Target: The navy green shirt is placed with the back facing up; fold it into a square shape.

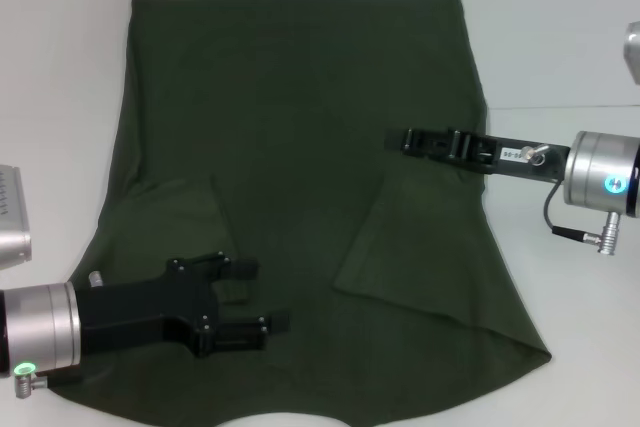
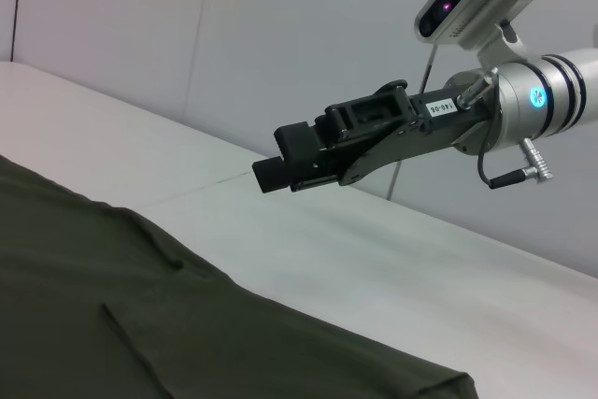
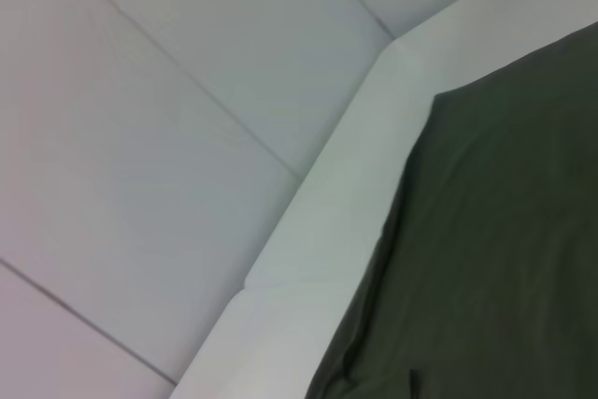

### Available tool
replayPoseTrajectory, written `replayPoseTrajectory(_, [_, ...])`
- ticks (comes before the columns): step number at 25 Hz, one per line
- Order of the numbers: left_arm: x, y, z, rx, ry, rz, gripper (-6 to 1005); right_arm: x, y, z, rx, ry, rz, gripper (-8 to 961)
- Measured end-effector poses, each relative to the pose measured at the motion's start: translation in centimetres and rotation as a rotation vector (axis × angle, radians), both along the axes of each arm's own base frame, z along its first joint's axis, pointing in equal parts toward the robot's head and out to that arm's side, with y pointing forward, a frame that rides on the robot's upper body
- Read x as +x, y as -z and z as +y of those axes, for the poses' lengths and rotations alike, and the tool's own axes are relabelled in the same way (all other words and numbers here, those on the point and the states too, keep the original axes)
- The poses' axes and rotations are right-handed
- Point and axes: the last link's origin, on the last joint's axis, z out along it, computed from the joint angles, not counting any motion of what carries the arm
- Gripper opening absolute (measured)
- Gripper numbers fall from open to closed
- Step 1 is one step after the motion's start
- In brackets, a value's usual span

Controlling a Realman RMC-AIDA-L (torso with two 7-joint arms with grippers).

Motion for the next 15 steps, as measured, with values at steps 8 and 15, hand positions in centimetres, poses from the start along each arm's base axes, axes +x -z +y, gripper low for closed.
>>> replayPoseTrajectory(8, [-0.5,-0.9,0.2,0.030,-0.021,-0.010,876,1.0,-0.8,-0.5,0.049,-0.039,-0.009,580])
replayPoseTrajectory(15, [-2.3,-2.8,-0.1,0.070,-0.096,-0.013,875,1.1,0.6,-1.9,0.104,-0.192,-0.043,839])
